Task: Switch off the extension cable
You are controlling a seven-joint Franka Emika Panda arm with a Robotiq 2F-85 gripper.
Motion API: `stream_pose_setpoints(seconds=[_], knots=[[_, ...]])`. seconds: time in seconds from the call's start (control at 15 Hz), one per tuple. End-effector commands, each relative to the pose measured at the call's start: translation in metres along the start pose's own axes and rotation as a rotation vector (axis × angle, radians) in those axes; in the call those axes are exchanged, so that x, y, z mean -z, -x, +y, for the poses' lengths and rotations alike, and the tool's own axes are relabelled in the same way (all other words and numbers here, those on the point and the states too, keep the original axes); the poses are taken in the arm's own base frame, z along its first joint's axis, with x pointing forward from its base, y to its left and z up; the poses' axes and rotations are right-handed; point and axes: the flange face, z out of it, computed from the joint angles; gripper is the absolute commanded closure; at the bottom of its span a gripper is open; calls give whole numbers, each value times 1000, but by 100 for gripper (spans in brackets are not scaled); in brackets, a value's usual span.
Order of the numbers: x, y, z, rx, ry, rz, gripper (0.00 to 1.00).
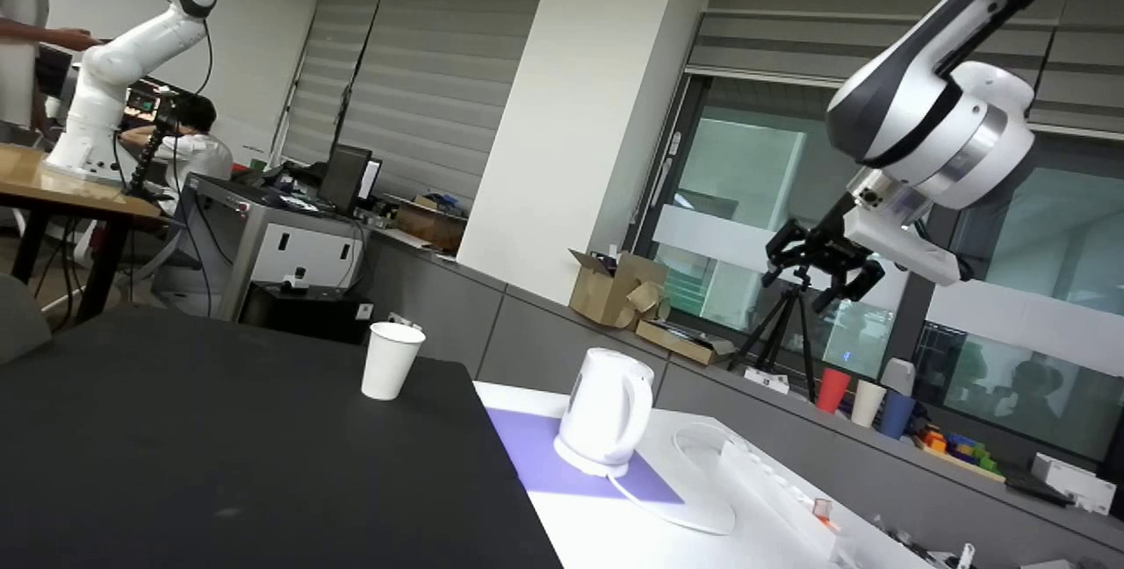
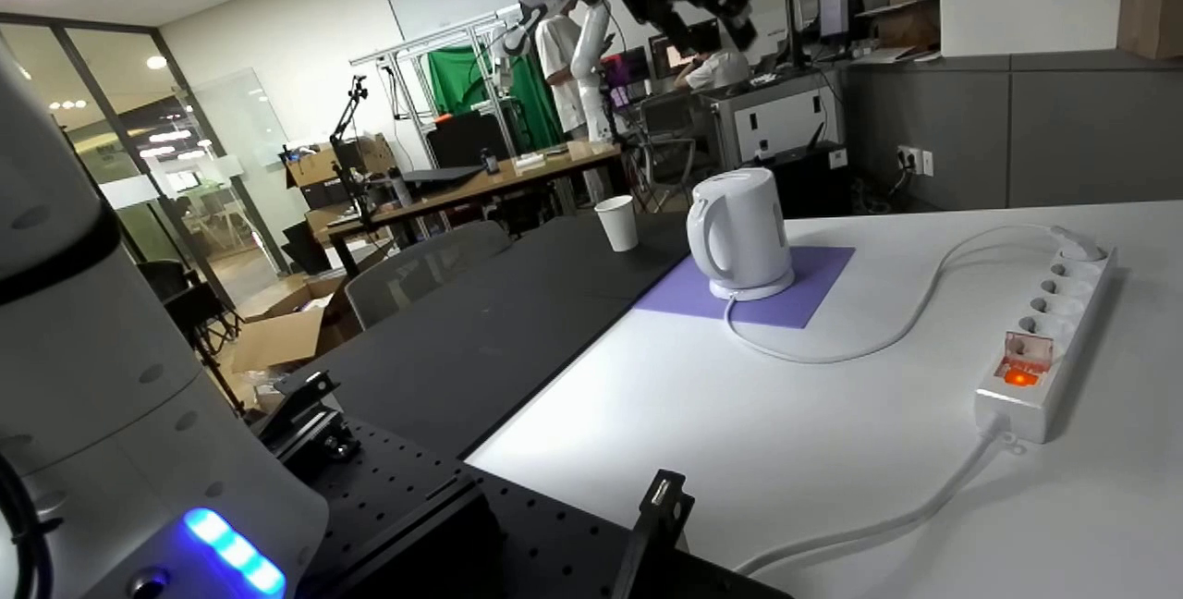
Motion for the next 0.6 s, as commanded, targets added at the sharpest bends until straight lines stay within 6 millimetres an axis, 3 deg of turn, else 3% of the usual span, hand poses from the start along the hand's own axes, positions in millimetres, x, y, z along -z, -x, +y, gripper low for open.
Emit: stream_pose_setpoints(seconds=[0.0,0.4,0.47,0.53], knots=[[-36,-6,42,-112,112,8,41],[-96,14,105,-262,195,-181,82],[-77,20,90,-227,187,-132,65],[-86,22,98,-239,194,-165,71]])
